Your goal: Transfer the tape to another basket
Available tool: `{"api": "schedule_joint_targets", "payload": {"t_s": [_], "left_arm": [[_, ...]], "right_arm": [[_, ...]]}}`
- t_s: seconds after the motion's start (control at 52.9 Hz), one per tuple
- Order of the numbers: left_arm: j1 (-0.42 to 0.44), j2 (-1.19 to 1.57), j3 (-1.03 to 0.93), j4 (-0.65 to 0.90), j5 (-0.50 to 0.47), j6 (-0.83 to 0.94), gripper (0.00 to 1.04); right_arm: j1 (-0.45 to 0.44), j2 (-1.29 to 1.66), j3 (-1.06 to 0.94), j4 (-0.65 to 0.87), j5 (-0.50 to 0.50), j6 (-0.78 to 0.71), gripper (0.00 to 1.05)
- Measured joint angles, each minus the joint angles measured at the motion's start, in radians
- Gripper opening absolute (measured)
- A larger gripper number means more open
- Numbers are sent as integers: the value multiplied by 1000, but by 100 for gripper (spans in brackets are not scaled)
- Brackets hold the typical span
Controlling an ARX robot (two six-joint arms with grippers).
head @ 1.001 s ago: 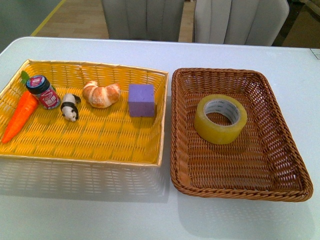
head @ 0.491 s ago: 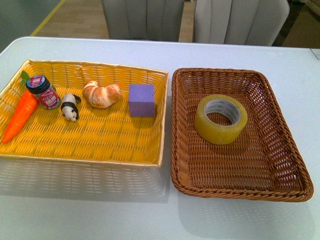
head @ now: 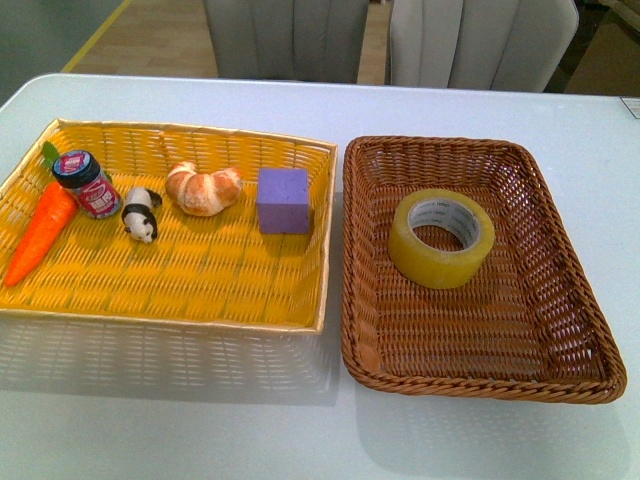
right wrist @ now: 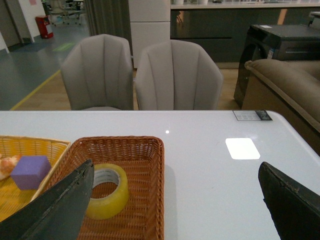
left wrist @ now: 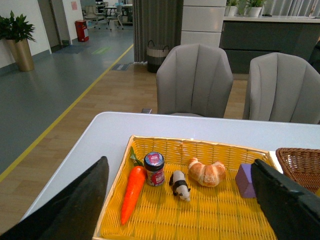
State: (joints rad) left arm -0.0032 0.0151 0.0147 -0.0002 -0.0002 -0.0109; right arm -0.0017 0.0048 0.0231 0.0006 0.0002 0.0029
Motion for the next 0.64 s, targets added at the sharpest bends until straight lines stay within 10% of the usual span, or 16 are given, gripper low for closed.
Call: {"api": "schedule_joint_targets", "payload": {"t_s": [0.642], "left_arm": [[0,0,0,0,0,2,96]], "right_arm": [[0,0,0,0,0,0,96]]}}
